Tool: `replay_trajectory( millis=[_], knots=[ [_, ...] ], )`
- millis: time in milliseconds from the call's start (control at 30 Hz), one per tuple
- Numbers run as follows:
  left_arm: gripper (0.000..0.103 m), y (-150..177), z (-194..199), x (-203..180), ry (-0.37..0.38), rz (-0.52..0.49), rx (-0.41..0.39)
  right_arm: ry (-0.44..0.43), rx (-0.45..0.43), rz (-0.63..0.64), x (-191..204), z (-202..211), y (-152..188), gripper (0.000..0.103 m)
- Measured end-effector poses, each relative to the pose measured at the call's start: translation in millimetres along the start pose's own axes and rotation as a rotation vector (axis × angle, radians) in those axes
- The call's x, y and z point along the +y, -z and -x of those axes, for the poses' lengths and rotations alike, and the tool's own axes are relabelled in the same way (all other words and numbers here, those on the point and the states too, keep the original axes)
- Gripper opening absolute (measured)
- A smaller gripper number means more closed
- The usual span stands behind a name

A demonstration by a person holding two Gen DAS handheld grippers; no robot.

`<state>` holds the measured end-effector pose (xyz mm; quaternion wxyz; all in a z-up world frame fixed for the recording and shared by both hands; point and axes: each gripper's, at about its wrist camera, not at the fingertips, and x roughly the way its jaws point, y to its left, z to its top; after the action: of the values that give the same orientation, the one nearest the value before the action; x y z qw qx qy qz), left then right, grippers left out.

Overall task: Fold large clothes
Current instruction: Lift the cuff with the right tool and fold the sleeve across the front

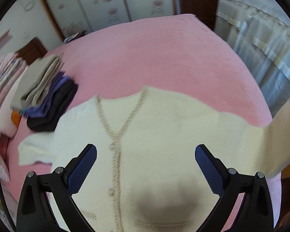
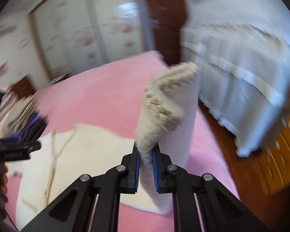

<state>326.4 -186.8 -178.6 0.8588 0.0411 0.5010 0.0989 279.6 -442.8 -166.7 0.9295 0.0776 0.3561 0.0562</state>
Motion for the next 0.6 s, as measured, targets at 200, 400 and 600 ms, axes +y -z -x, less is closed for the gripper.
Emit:
replay_trajectory(
  millis=[200,400,600],
  knots=[
    [0.101,23.3,-36.9,77.3,0.016,0.128,0.043,-0.102,0.067,0.176,105.3,-53.1,18.7,0.011],
    [0.101,46.9,-88.9,99.0,0.109,0.185,0.143,-0.067,0.218,0.249,176.0,-118.4,82.1,0.014],
    [0.101,58.5,-129.9,85.0,0.329,0.211,0.245,0.002,0.332,0.302,190.6,-130.7,120.2,0.03]
  ],
)
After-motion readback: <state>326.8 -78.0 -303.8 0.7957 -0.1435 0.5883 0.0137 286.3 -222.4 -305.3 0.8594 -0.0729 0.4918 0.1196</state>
